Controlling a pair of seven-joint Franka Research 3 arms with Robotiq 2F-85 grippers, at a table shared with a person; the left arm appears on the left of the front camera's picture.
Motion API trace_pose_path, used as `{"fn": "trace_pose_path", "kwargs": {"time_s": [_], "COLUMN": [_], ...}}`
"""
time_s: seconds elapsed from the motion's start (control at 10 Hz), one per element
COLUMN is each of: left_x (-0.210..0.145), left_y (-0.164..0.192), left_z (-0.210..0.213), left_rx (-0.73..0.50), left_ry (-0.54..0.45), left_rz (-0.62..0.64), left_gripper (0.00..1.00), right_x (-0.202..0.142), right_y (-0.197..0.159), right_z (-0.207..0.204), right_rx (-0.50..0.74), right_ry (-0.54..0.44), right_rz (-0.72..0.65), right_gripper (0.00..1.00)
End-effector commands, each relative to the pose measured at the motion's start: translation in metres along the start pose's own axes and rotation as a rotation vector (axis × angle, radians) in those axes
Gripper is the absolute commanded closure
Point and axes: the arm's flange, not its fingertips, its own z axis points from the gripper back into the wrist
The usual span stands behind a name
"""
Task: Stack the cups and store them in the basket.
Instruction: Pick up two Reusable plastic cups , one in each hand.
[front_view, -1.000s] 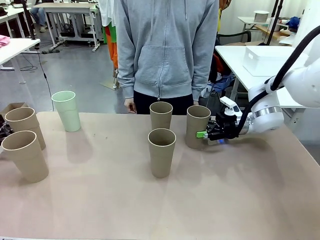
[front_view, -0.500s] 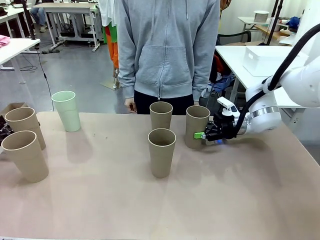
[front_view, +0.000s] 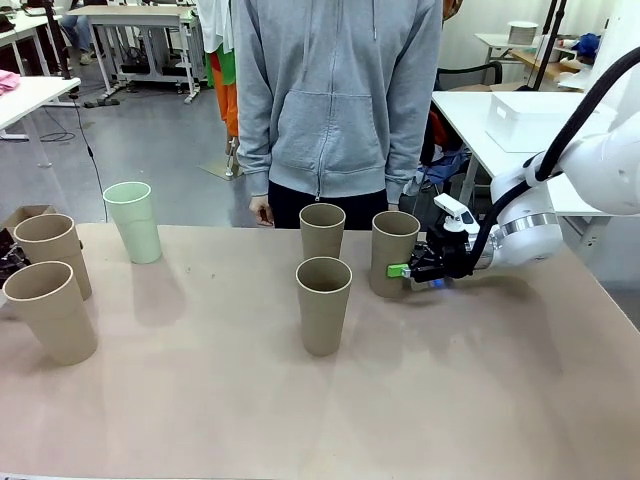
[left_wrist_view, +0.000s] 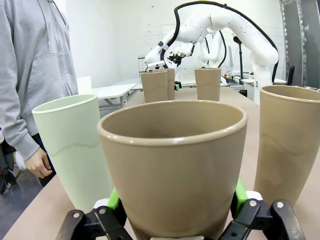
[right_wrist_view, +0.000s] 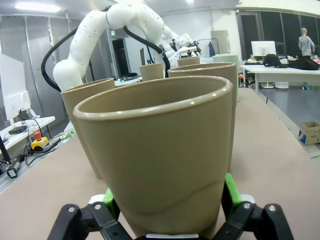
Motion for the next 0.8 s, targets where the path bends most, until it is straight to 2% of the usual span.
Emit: {"fn": "trace_pose_path", "kwargs": {"time_s": [0.0,0.1,0.2,0.3,0.4,0.5,0.7], "left_x": [0.0,0.0,0.001,0.002,0.003,0.003,0.003], "left_y": [-0.013,-0.013,-0.013,-0.013,-0.012,0.0,0.0], "left_z": [-0.006,-0.005,-0.006,-0.006,-0.009,-0.002,-0.002], "left_rx": [0.005,0.0,0.001,-0.002,-0.01,-0.005,-0.005], "left_ry": [-0.024,-0.023,-0.025,-0.024,-0.037,-0.012,-0.012], "left_rz": [-0.046,-0.052,-0.061,-0.068,-0.092,-0.006,-0.006], "left_gripper": [0.19,0.37,0.24,0.57,0.43,0.43,0.43], "right_x": [0.006,0.006,0.006,0.006,0.008,0.001,0.001], "right_y": [0.008,0.008,0.008,0.009,0.008,0.002,0.002], "right_z": [-0.007,-0.006,-0.006,-0.006,-0.005,-0.002,-0.002], "right_rx": [-0.025,-0.023,-0.007,-0.001,0.056,0.004,0.004], "right_ry": [-0.009,-0.004,0.001,0.011,-0.006,0.001,0.001], "right_rz": [-0.007,-0.009,-0.012,-0.009,0.012,-0.003,-0.003], "right_gripper": [0.2,0.36,0.4,0.56,0.6,0.6,0.6]}}
